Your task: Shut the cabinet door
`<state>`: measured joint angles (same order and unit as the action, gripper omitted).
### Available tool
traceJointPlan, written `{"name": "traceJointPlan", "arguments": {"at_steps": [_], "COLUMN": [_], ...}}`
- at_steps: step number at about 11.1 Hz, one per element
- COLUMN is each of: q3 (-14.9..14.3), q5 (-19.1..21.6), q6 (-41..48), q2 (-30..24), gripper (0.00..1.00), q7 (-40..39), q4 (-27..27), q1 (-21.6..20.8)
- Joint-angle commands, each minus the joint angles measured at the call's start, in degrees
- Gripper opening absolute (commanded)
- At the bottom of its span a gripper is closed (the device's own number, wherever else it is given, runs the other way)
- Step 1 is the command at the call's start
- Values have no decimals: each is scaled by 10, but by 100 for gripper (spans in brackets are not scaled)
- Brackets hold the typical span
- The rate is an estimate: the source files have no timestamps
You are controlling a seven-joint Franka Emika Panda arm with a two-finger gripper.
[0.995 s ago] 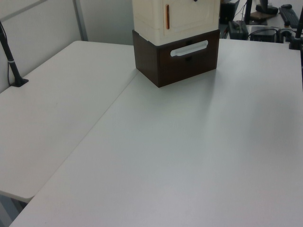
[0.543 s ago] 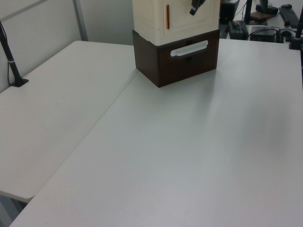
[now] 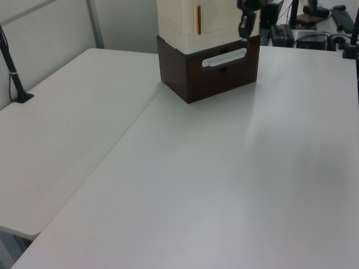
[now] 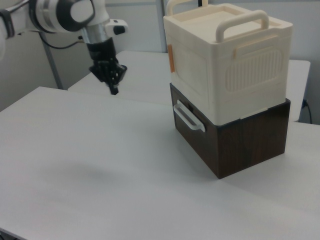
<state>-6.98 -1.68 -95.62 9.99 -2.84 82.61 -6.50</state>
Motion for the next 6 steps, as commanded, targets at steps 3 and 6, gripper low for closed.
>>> {"name": "traceJointPlan", "arguments": {"at_steps": [3, 6], "q3": [87, 82], "q5": [-10, -11], "q6": [71, 69], "q2": [-80, -76], "gripper": [100, 100], "q7": [11, 26], "q4": [65, 66], "q1": [62, 64]}}
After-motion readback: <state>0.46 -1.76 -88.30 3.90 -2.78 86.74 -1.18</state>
